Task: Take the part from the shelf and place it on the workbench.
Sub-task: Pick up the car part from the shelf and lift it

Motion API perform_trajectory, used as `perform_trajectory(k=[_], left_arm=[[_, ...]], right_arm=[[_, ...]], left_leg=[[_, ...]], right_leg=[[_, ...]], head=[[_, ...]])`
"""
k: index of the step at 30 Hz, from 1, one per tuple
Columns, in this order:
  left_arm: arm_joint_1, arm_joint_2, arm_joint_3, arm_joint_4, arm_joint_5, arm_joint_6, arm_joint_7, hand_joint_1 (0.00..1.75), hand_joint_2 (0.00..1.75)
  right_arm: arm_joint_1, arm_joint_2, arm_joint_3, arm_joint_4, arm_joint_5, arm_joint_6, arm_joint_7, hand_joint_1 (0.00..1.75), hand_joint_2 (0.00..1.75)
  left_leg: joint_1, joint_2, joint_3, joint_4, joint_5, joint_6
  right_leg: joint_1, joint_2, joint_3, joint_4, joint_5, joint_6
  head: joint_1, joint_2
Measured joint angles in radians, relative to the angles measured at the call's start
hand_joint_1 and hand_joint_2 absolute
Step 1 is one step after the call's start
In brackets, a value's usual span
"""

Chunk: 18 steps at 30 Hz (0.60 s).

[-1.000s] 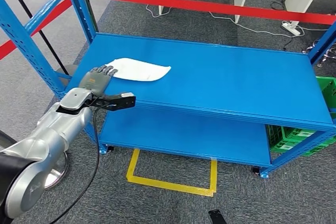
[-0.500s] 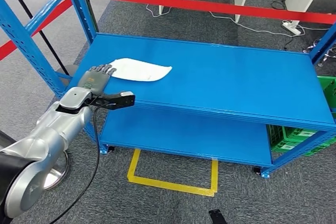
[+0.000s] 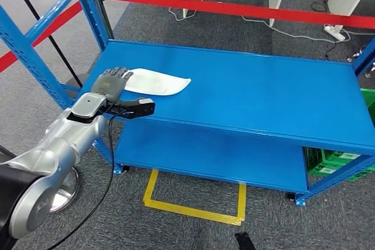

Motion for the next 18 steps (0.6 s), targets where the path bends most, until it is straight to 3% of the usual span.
perform_trajectory(k=[2, 4, 7, 8, 9, 10, 12, 14, 18], left_arm=[[-0.001, 0.000, -0.001, 0.000, 0.000, 0.000, 0.001, 0.00, 0.00], [-0.003, -0.001, -0.002, -0.001, 0.000, 0.000, 0.002, 0.00, 0.00], [-0.001, -0.002, -0.003, -0.001, 0.000, 0.000, 0.003, 0.00, 0.00], [0.002, -0.002, -0.003, -0.001, 0.000, 0.000, 0.003, 0.00, 0.00], [0.005, -0.001, -0.003, -0.001, 0.000, 0.000, 0.003, 0.00, 0.00], [0.006, -0.001, -0.003, -0.001, 0.001, 0.000, 0.003, 0.00, 0.00], [0.005, -0.001, -0.003, -0.001, 0.005, 0.004, 0.002, 0.00, 0.87], [0.003, -0.001, -0.003, -0.001, 0.011, 0.008, -0.003, 0.00, 1.75], [0.008, -0.001, -0.003, -0.001, 0.017, 0.008, -0.014, 0.00, 1.75]], right_arm=[[0.001, 0.000, -0.001, 0.000, 0.000, -0.001, 0.001, 0.00, 1.75], [0.000, 0.000, -0.002, 0.000, 0.000, -0.001, 0.001, 0.00, 1.75], [-0.001, 0.000, -0.004, 0.000, 0.000, -0.001, 0.001, 0.00, 1.75], [0.000, -0.001, -0.004, 0.000, 0.000, -0.001, 0.001, 0.00, 1.75], [0.001, -0.001, -0.005, 0.000, 0.000, -0.001, 0.001, 0.00, 1.75], [0.002, -0.001, -0.005, 0.000, 0.000, -0.001, 0.001, 0.00, 1.75], [0.002, -0.001, -0.006, 0.000, 0.000, 0.000, 0.000, 0.00, 1.75], [0.002, -0.001, -0.006, 0.000, 0.000, 0.000, -0.001, 0.00, 1.75], [0.003, -0.003, -0.009, 0.000, 0.001, 0.000, -0.002, 0.00, 1.75]], left_leg=[[0.002, 0.001, 0.000, 0.001, -0.003, -0.007], [0.003, 0.004, -0.017, 0.042, -0.027, -0.015], [0.003, 0.007, -0.122, 0.230, -0.095, -0.020], [0.003, 0.007, -0.157, 0.279, -0.102, -0.019], [0.003, 0.007, -0.175, 0.294, -0.089, -0.017], [0.002, 0.007, -0.175, 0.271, -0.057, -0.014], [0.000, 0.007, -0.127, 0.145, 0.031, -0.004], [-0.003, 0.008, -0.079, 0.034, 0.070, 0.003], [-0.002, 0.004, -0.066, 0.000, 0.062, -0.002]], right_leg=[[0.001, 0.002, 0.000, 0.003, -0.003, -0.019], [0.000, 0.002, 0.008, 0.002, -0.008, -0.034], [0.000, 0.002, 0.021, 0.001, -0.018, -0.047], [0.001, 0.002, 0.025, 0.001, -0.022, -0.049], [0.001, 0.003, 0.030, 0.001, -0.026, -0.049], [0.001, 0.004, 0.036, 0.001, -0.031, -0.048], [0.002, 0.005, 0.050, 0.001, -0.042, -0.043], [0.007, 0.006, 0.055, 0.004, -0.054, -0.033], [0.012, 0.004, 0.058, -0.004, -0.060, -0.039]], head=[[-0.002, 0.000], [-0.004, 0.000], [-0.006, 0.000], [-0.007, 0.000], [-0.007, 0.000], [-0.007, 0.000], [-0.007, 0.000], [-0.007, 0.000], [-0.007, 0.000]])
